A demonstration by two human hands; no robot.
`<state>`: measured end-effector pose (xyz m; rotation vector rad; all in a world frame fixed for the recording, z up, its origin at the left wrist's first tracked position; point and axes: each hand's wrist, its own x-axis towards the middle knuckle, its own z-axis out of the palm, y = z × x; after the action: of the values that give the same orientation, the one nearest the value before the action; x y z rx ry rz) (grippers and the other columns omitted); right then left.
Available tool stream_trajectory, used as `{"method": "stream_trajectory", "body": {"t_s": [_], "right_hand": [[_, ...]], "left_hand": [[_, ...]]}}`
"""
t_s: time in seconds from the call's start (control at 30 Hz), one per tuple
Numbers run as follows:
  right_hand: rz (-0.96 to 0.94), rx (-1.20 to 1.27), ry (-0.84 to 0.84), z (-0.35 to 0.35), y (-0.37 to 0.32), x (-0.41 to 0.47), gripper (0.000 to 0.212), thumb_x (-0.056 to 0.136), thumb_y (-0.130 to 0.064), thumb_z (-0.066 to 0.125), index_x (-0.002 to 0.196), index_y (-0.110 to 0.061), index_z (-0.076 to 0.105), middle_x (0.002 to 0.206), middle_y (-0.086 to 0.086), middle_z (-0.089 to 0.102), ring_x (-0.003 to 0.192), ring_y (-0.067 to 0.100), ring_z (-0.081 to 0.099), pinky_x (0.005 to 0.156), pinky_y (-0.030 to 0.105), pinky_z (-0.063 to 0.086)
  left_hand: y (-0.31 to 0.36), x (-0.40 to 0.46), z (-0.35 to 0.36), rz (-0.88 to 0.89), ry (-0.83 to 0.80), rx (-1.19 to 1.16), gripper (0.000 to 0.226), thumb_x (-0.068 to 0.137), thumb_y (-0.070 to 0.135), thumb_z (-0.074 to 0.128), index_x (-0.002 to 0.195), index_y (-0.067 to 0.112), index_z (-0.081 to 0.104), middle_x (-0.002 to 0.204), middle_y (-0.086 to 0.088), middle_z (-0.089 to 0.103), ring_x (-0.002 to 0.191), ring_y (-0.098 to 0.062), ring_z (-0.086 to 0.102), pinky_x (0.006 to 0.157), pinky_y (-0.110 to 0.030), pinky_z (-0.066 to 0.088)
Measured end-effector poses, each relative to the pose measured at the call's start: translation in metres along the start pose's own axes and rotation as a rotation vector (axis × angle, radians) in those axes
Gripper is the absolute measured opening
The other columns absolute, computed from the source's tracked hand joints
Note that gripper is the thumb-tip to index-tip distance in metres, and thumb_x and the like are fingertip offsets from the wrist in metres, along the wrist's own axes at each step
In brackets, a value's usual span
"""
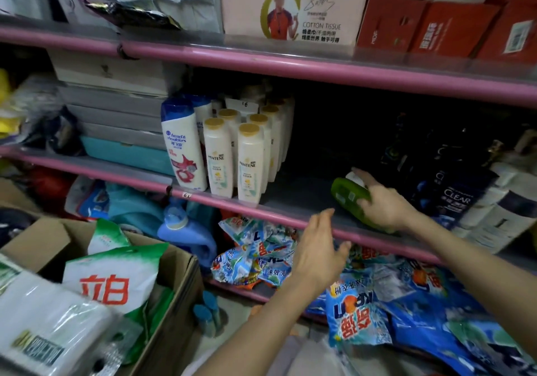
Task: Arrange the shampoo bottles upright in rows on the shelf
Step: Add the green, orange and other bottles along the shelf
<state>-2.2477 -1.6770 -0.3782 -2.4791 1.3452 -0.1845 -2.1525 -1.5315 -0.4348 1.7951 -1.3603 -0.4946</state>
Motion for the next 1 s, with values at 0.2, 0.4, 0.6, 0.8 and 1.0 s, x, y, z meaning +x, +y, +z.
{"method": "stream_trajectory", "body": {"t_s": [0.2, 0.4, 0.6, 0.8, 1.0], "right_hand": [[0.492, 1.208, -0.370, -0.022, -0.031, -0.012, 0.022, 0.095, -0.015, 0.051, 0.114, -0.013, 0.062, 0.109, 0.021, 0.066, 0.074, 0.029, 0.072, 0.052, 0.033, 0.058], [0.590, 1.422, -0.476, -0.029, -0.046, -0.019, 0.031, 0.097, -0.025, 0.041, 0.104, 0.002, 0.053, 0.077, 0.025, 0.066, 0.061, 0.033, 0.069, 0.051, 0.038, 0.058], [0.389, 1.403, -0.554, -0.039, -0.039, -0.014, 0.055, 0.087, -0.057, 0.051, 0.116, -0.011, 0.057, 0.103, 0.033, 0.067, 0.088, 0.035, 0.071, 0.062, 0.032, 0.061], [0.244, 1.244, -0.286, -0.031, -0.046, -0.012, 0.061, 0.066, -0.053, 0.073, 0.111, -0.012, 0.065, 0.090, 0.016, 0.075, 0.084, 0.023, 0.073, 0.063, 0.025, 0.059], [0.196, 1.224, -0.065, -0.019, -0.057, -0.013, 0.040, 0.084, -0.039, 0.068, 0.104, -0.005, 0.066, 0.081, 0.017, 0.074, 0.074, 0.022, 0.074, 0.064, 0.027, 0.060]], "left_hand": [[0.016, 0.011, -0.016, 0.264, 0.096, -0.044, 0.069, 0.087, 0.037, 0.064, 0.145, 0.024, 0.029, 0.149, 0.005, 0.034, 0.137, -0.011, 0.029, 0.112, -0.029, 0.029], [0.023, 0.032, -0.039, 0.306, 0.166, -0.064, 0.042, 0.085, 0.037, 0.066, 0.125, 0.029, 0.056, 0.117, 0.007, 0.058, 0.106, -0.014, 0.056, 0.086, -0.037, 0.049], [0.010, 0.058, -0.067, 0.182, 0.100, -0.260, 0.042, 0.089, 0.025, 0.065, 0.129, 0.015, 0.056, 0.120, -0.003, 0.065, 0.112, -0.014, 0.059, 0.098, -0.037, 0.047], [0.008, 0.073, -0.068, 0.182, 0.054, -0.223, 0.040, 0.092, 0.027, 0.060, 0.130, 0.015, 0.056, 0.120, -0.004, 0.066, 0.113, -0.015, 0.059, 0.098, -0.039, 0.046], [0.003, 0.079, -0.066, 0.184, 0.056, -0.215, 0.037, 0.092, 0.027, 0.061, 0.127, 0.015, 0.058, 0.115, -0.005, 0.067, 0.108, -0.015, 0.061, 0.094, -0.036, 0.049]]}}
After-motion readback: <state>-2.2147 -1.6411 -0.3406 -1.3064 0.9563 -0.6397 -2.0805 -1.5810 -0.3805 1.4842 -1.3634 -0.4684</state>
